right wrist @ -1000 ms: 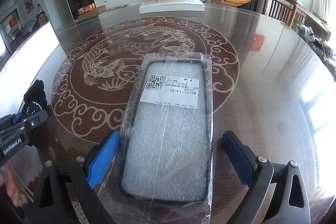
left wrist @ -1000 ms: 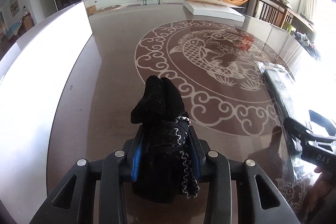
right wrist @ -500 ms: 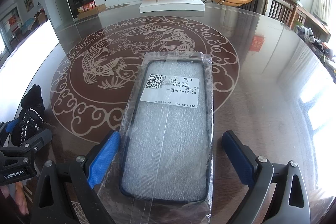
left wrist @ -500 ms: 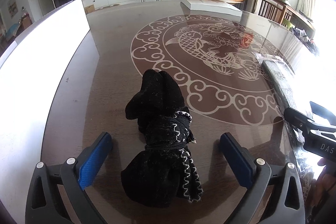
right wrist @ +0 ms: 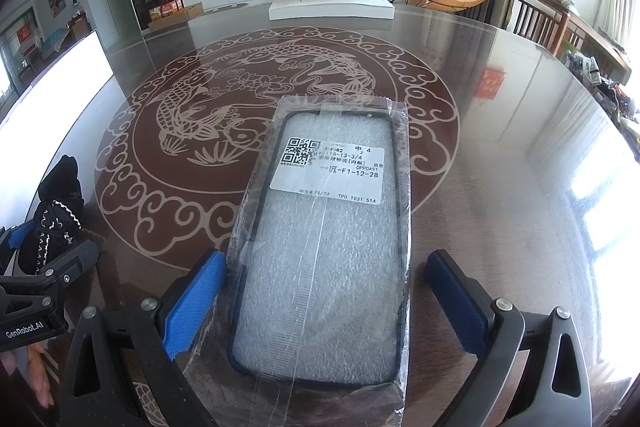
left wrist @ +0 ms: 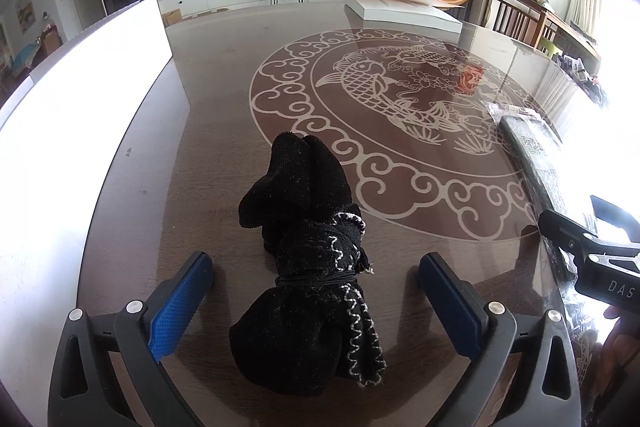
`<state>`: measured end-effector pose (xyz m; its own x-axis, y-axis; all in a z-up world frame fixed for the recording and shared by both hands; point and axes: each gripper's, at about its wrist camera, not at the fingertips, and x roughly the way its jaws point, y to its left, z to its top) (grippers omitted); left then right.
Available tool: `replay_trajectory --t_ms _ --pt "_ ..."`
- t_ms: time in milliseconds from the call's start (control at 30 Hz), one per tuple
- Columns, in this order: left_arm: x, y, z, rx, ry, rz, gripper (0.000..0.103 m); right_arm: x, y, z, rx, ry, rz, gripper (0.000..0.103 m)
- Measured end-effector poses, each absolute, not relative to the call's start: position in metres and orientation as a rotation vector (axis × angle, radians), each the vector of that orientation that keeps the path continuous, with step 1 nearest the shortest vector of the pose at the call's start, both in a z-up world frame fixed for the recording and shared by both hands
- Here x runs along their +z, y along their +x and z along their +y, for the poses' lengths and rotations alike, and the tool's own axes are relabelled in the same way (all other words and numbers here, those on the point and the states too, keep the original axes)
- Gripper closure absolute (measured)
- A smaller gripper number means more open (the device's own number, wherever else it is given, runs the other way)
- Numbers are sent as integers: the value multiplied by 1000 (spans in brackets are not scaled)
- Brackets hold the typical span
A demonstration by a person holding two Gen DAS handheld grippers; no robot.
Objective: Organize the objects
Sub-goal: 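Hold the phone case and black bag above the table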
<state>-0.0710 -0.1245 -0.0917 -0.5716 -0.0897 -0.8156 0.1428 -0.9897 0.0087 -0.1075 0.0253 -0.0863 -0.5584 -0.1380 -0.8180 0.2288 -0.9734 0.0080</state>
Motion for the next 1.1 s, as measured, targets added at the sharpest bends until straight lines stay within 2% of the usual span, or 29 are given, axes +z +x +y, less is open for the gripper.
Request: replay_trajectory --t_ms 1100 --pt "-92 -72 -124 -2672 1383 86 0 -88 -107 23 -2590 1366 167 0"
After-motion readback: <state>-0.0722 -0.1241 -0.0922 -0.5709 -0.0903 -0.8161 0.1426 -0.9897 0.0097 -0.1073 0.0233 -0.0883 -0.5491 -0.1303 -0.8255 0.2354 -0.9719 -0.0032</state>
